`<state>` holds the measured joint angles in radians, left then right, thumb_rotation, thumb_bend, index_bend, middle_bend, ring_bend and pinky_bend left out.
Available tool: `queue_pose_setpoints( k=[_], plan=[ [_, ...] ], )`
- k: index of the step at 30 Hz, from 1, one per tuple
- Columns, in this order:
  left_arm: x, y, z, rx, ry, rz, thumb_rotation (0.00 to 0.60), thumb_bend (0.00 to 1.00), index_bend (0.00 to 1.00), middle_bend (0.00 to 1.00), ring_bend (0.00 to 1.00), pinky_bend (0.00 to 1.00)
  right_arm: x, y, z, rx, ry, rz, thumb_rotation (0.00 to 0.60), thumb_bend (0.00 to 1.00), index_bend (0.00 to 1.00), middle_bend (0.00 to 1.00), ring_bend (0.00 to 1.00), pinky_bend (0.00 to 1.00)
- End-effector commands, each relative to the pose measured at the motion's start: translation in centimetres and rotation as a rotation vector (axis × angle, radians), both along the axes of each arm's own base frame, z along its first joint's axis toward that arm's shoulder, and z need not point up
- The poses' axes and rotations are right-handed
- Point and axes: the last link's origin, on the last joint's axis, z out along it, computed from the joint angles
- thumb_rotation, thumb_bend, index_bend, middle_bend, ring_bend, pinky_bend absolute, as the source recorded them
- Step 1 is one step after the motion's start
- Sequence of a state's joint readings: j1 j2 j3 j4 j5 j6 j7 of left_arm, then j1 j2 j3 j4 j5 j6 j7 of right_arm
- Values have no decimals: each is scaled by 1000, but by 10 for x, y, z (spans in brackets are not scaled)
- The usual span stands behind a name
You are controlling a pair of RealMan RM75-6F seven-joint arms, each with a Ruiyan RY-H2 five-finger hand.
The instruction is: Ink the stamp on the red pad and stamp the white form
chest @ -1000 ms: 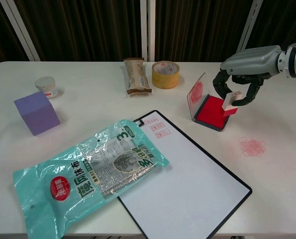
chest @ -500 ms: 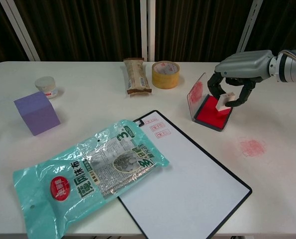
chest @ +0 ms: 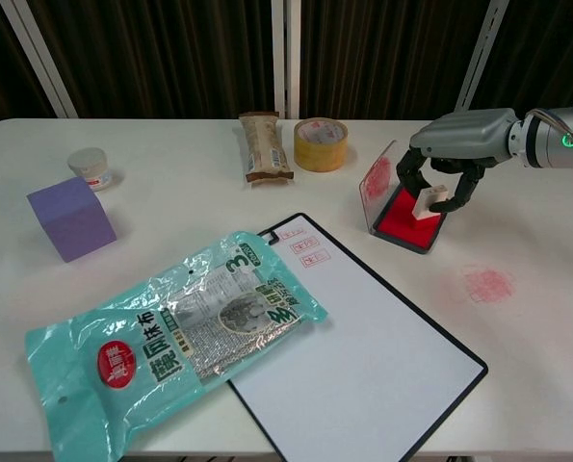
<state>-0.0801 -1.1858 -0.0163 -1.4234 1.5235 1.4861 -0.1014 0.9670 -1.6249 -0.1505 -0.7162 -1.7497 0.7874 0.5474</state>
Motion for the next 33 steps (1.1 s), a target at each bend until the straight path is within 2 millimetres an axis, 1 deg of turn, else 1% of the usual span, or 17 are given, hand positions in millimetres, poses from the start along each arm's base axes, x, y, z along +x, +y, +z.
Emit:
queue_pose_setpoints(
  k=[1,12,21,26,33],
  plan=[
    [0,0,0,-1,1,0,600,0,162,163,133,243,1,-1,0,2,-5,-3,600,472,1000,862,869,1000],
    [-1,2,0,-4,0,5,600,0,162,163,133,243,6,-6,5,-9,-26,-12,600,472,1000,862,869,1000],
    [-2,3,0,-6,4,8,600,0,162,164,133,243,7,-7,-8,-2,-10,-9,600,471,1000,862,869,1000],
    [-2,4,1,-6,4,9,600,0,162,163,133,243,7,-6,-12,2,-1,0,600,470,1000,863,869,1000],
    [-3,5,-1,-12,-1,10,600,0,162,164,133,243,1,-4,-16,-10,16,9,600,462,1000,865,869,1000]
  ],
)
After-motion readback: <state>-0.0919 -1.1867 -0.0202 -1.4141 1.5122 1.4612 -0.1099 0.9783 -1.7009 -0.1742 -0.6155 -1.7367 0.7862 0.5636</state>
